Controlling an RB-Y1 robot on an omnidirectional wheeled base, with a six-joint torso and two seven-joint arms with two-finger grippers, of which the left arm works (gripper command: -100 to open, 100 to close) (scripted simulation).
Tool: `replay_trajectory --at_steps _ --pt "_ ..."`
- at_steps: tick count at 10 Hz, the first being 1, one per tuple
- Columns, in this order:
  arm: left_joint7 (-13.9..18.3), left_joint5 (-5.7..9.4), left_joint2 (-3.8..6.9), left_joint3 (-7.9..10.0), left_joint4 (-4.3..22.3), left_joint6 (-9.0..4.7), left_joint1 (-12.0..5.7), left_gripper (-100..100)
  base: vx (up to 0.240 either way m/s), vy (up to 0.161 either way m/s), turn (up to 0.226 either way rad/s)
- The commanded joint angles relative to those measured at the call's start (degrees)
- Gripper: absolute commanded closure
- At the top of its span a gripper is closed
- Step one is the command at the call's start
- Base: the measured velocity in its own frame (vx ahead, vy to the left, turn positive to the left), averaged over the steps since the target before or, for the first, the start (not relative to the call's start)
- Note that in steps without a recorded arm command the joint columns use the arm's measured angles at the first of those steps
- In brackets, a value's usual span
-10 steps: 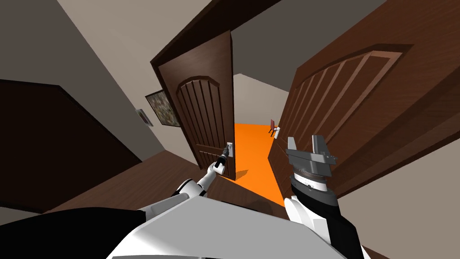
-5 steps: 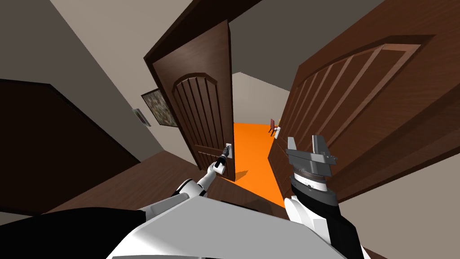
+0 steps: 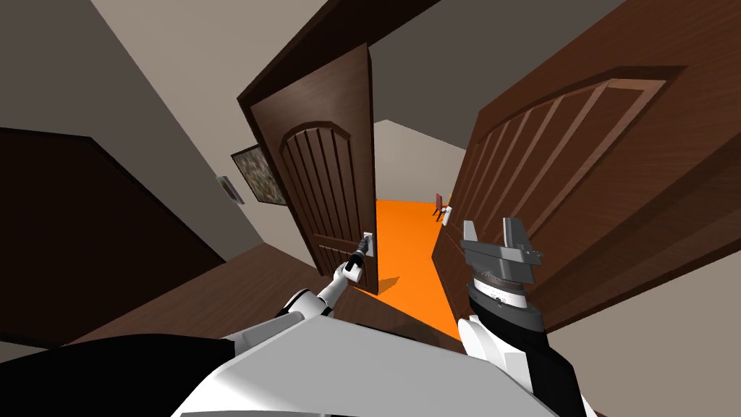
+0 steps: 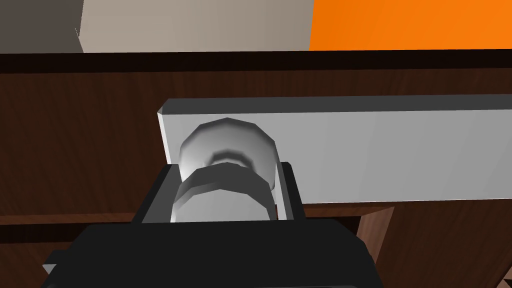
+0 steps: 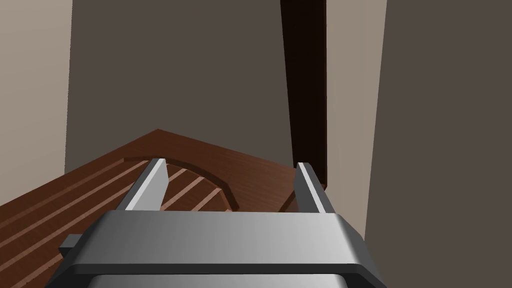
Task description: Push the door open
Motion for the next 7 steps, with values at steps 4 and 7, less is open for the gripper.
replay_trajectory --at_steps 4,7 --pt "-0.33 0.26 0.6 1.06 -0.45 -0.07 -0.22 100 0.118 -0.048 0.015" --pt "-0.99 0.8 1.41 3.17 -0.03 -0.15 -0.14 100 0.159 -0.103 0.062"
